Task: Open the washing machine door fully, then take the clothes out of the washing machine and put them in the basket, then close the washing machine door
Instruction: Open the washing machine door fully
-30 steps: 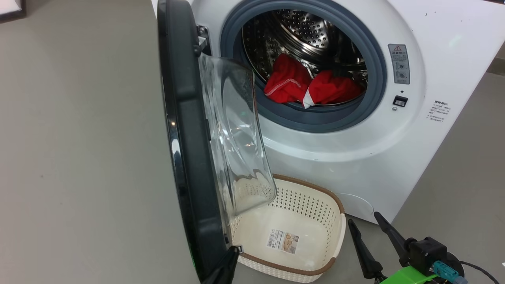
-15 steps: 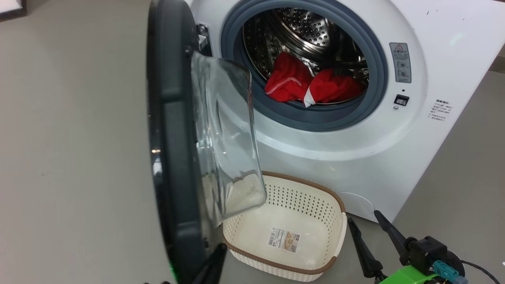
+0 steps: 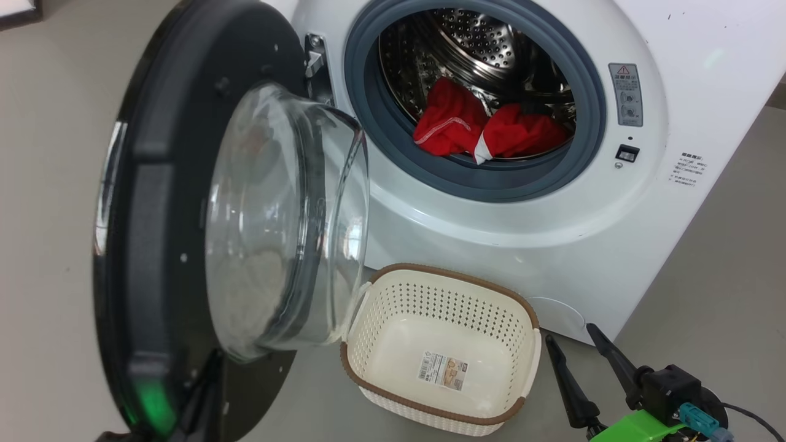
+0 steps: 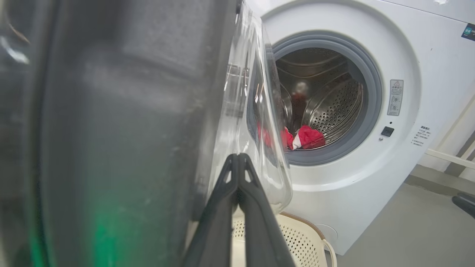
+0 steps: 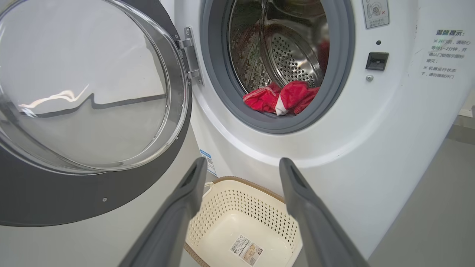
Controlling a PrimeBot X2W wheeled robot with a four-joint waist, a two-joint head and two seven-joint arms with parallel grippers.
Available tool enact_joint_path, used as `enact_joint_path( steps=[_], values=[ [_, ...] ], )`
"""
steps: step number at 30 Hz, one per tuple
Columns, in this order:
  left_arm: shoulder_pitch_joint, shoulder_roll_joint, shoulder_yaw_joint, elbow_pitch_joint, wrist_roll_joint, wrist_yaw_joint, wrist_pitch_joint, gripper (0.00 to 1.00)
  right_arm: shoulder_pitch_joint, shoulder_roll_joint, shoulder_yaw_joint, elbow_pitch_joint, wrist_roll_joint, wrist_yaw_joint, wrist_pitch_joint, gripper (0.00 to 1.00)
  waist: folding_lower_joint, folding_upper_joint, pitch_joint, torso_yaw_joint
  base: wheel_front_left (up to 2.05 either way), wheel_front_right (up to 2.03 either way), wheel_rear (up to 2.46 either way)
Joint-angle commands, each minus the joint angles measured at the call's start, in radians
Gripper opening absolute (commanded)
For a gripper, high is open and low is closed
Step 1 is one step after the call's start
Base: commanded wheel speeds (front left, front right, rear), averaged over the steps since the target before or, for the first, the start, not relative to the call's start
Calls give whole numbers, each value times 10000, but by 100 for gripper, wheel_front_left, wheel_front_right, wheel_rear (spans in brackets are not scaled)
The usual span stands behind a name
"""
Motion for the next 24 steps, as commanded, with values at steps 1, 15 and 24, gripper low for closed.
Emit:
enact_joint_path(
  steps=[1,15,24],
  values=[
    [-434,95,627,-136,99,125,-63,0,-291,-64,145,-300,-129,48,-91,100,0,0,13,-5,0,0,0],
    [-1609,309,2952,967,672,103,-63,0,-365,-44,-53,-430,-286,48,-91,100,0,0,406,-234,0,0,0],
    [-2323,683,4070,1578,802,98,-63,0,-432,-51,-60,-442,-362,48,-91,100,0,0,580,-371,0,0,0]
  ],
)
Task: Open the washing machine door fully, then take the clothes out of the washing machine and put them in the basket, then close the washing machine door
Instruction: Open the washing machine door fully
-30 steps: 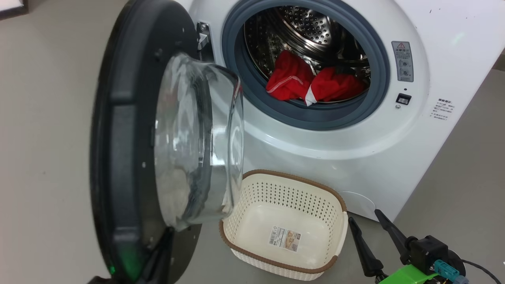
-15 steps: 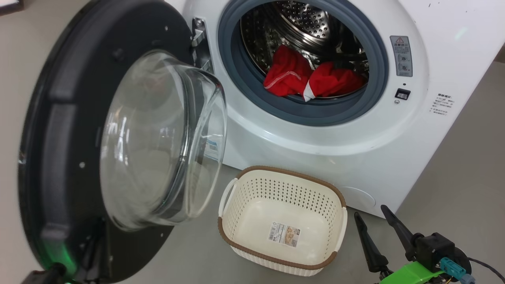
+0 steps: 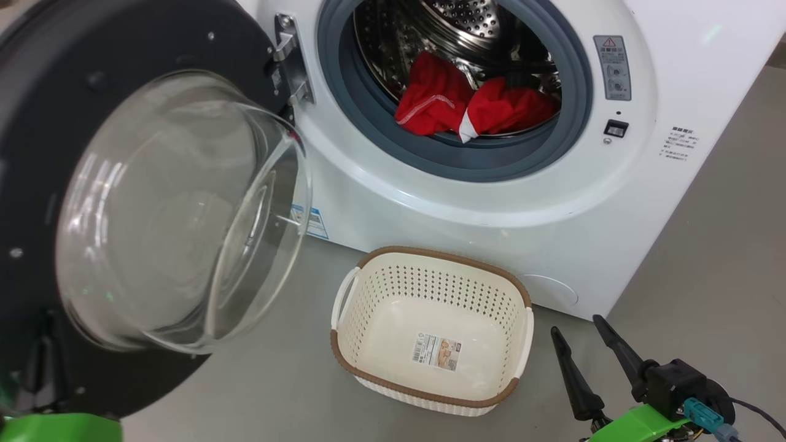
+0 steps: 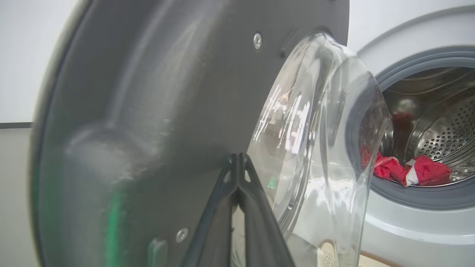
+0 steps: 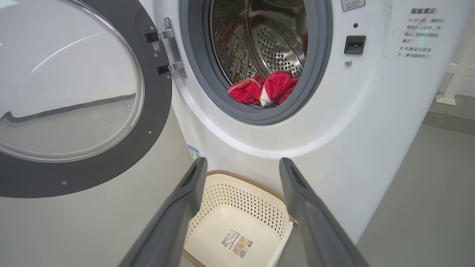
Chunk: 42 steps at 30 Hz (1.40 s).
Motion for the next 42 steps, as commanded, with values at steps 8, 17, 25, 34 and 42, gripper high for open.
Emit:
enact_joint_path(
  steps=[8,17,25,34,42],
  values=[
    [-1023,920,1330,488,80,105,-61,0,-513,-133,208,-265,-95,48,-91,100,0,0,174,-200,0,0,0],
    [-1750,1625,1808,1559,-43,104,-61,0,-777,-217,288,-234,-198,48,-91,100,0,0,368,-376,0,0,0],
    [-2292,2226,1908,2476,-127,104,-61,0,-912,-280,337,-204,-225,48,-91,100,0,0,483,-452,0,0,0],
    [-2177,2256,1654,2718,-217,104,-61,0,-851,-271,284,-192,-181,48,-91,100,0,0,261,-414,0,0,0],
    [-1345,1908,1278,2051,-448,104,-61,0,-775,-191,297,-200,-45,48,-92,100,0,0,-80,-425,0,0,0]
  ],
)
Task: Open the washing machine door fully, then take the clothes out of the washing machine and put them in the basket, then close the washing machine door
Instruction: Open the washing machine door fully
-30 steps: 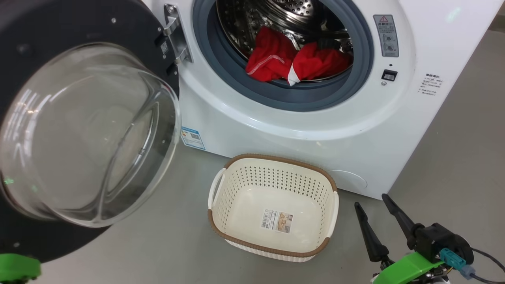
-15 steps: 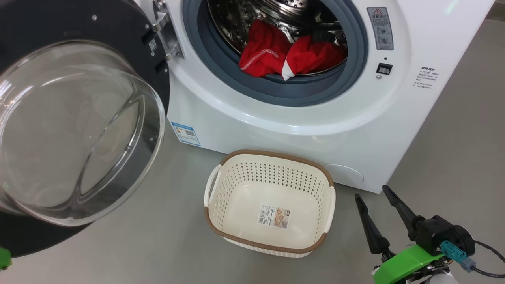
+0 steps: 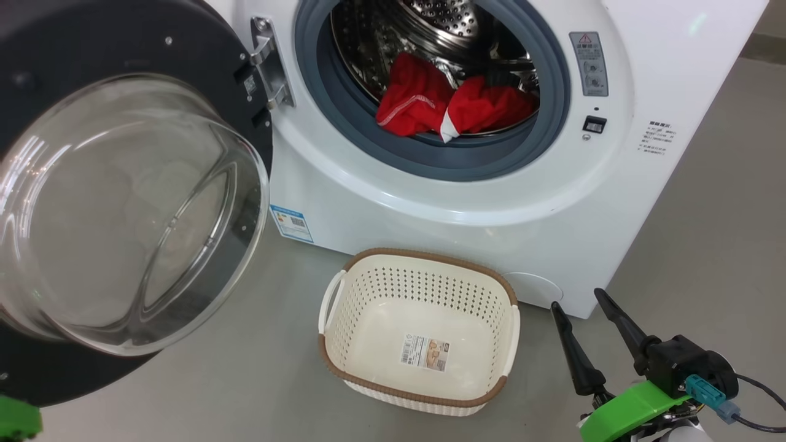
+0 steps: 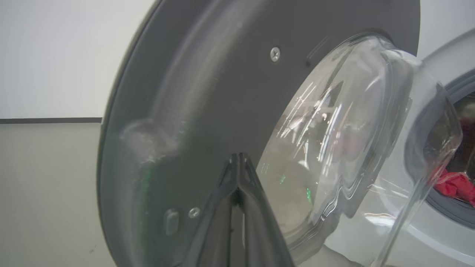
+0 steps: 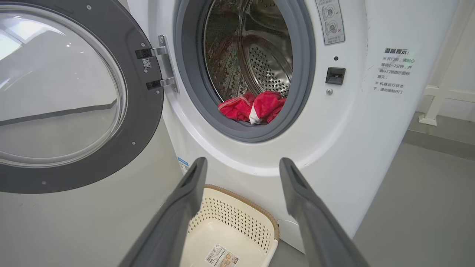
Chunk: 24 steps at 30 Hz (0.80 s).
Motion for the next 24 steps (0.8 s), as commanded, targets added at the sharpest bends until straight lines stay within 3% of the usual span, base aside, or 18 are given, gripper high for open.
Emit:
enact_joint_path(
  steps=[1,9,12,20,21,22,24],
  values=[
    [50,382,229,-315,-97,90,-51,0,-131,10,226,-227,85,48,-92,100,0,-1,-71,-15,0,0,0],
    [1209,-286,42,-1326,-164,90,-51,1,167,136,81,-275,221,48,-92,100,0,-1,-437,-32,0,0,0],
    [1648,-518,-145,-1720,-79,90,-51,13,303,178,52,-292,265,48,-92,100,0,-1,-572,-111,0,0,0],
    [2692,-709,-1317,-2873,-573,90,-51,49,458,236,-107,-395,330,48,-92,100,0,-1,-672,-634,0,0,0],
    [2774,-703,-1442,-2937,-637,90,-51,69,471,239,-140,-412,322,48,-92,100,0,-1,-665,-715,0,0,0],
    [2841,-681,-1639,-3025,-724,90,-51,97,480,242,-169,-428,317,48,-92,100,0,-1,-656,-803,0,0,0],
    [2967,-609,-2006,-3170,-845,90,-51,100,488,245,-231,-459,304,48,-92,100,0,-1,-627,-1000,0,0,0]
  ],
)
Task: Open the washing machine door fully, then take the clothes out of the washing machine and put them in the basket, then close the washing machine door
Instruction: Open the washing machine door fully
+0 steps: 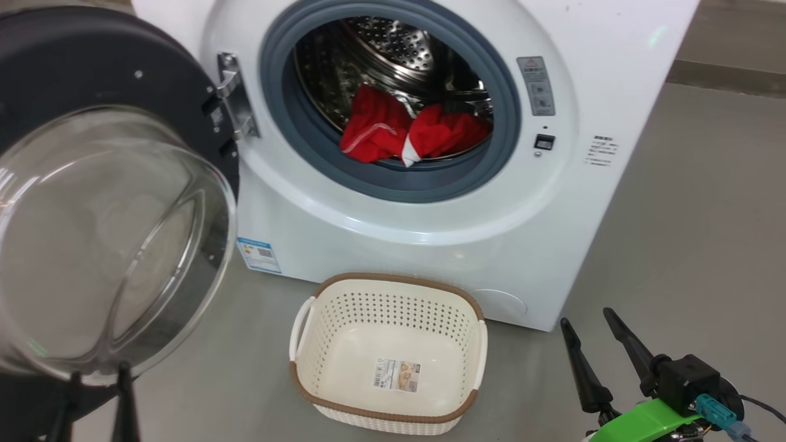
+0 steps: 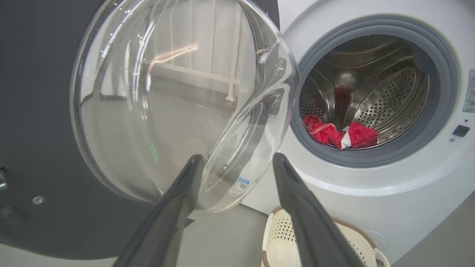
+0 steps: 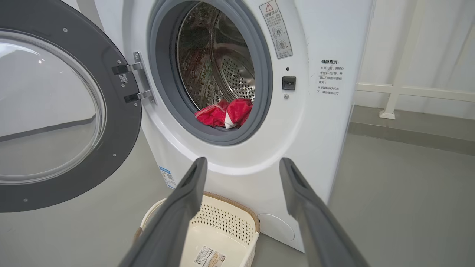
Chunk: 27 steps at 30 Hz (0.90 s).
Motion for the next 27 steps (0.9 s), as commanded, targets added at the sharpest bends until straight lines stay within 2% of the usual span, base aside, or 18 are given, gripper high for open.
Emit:
enact_joint_path(
  steps=[1,19,27],
  values=[
    [-148,306,181,-341,-85,17,-51,100,-146,-42,120,-298,100,48,-92,100,0,0,44,-290,0,0,0],
    [-14,740,-1534,-1029,-610,17,-51,100,-86,-46,-587,-493,38,48,-92,100,0,0,345,-2165,0,0,0],
    [-8,840,-2072,-1292,-754,17,-51,100,-41,-24,-811,-587,8,48,-92,100,0,0,456,-2784,0,0,0]
  ],
)
